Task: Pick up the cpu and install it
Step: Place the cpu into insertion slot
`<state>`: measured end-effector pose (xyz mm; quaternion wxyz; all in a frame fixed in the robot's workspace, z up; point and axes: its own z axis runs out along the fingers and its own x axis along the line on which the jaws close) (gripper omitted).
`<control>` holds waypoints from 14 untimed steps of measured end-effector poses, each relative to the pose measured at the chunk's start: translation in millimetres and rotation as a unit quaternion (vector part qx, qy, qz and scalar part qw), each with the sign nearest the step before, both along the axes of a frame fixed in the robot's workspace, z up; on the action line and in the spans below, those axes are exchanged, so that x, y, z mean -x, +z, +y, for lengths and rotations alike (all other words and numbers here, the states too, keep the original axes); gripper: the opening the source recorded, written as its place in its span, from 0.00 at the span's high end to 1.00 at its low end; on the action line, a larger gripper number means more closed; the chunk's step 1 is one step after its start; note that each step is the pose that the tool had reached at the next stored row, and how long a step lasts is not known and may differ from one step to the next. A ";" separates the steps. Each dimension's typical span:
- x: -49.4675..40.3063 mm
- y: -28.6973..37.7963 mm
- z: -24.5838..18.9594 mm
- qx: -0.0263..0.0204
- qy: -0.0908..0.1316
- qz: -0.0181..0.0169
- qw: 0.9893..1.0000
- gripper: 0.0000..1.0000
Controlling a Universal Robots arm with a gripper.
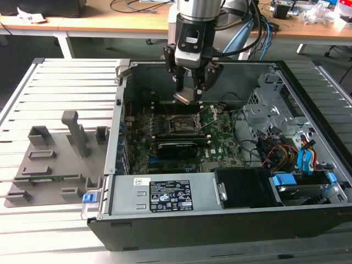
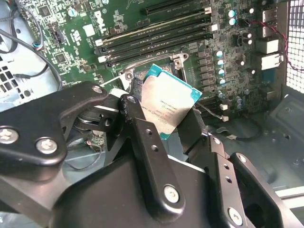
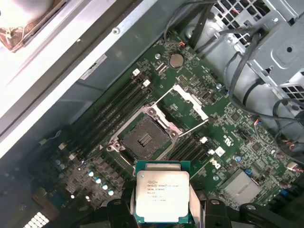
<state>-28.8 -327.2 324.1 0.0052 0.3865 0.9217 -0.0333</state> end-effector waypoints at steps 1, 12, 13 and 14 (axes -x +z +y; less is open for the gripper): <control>0.0 0.0 0.0 0.000 -0.007 0.000 1.000 0.46; 0.0 -0.2 0.0 0.002 -0.066 0.000 0.998 0.46; 0.0 -0.2 0.0 0.002 -0.069 0.000 0.998 0.46; 0.0 -0.2 0.0 0.002 -0.074 0.000 0.997 0.46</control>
